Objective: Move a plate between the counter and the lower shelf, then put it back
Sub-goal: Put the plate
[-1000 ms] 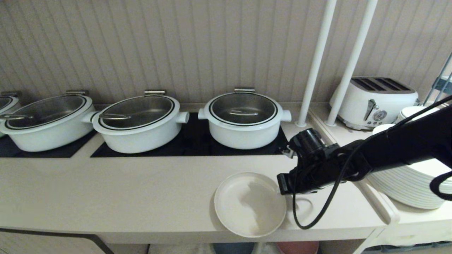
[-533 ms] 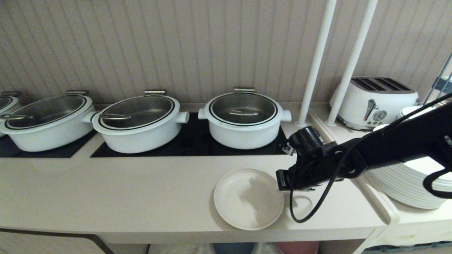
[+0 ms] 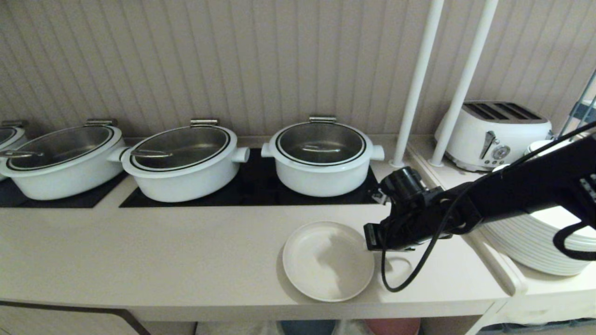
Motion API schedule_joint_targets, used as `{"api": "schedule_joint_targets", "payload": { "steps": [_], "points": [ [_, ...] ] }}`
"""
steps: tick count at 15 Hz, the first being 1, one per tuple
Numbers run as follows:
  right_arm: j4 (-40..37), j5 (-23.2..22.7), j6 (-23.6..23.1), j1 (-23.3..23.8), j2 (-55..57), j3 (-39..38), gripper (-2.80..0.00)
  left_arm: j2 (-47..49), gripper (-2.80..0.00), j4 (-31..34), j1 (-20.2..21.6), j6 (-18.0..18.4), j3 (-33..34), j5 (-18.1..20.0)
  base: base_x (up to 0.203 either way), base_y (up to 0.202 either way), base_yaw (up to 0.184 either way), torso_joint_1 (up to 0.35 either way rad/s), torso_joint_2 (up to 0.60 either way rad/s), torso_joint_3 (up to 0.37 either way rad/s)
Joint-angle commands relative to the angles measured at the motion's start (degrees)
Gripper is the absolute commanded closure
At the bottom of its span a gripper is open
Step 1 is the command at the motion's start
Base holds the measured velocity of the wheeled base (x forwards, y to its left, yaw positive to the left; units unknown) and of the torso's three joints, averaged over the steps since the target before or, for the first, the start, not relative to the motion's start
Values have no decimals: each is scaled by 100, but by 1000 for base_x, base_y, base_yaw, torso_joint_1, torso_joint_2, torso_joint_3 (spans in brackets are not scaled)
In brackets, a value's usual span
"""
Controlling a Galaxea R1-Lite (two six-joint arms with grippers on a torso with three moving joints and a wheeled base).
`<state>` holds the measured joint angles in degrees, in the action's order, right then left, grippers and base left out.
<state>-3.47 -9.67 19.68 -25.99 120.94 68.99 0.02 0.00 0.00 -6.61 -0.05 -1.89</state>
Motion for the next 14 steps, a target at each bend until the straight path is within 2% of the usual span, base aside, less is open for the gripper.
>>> {"api": "schedule_joint_targets", "payload": {
  "steps": [1, 14],
  "points": [
    [-4, -8, 10, 15, 8, 19, 0, -2, 0, 0, 0, -7, 0, -4, 0, 0, 0, 0, 0, 0],
    [-13, 1, 19, 156, 175, 273, 0, -2, 0, 0, 0, -7, 5, -4, 0, 0, 0, 0, 0, 0]
  ]
}}
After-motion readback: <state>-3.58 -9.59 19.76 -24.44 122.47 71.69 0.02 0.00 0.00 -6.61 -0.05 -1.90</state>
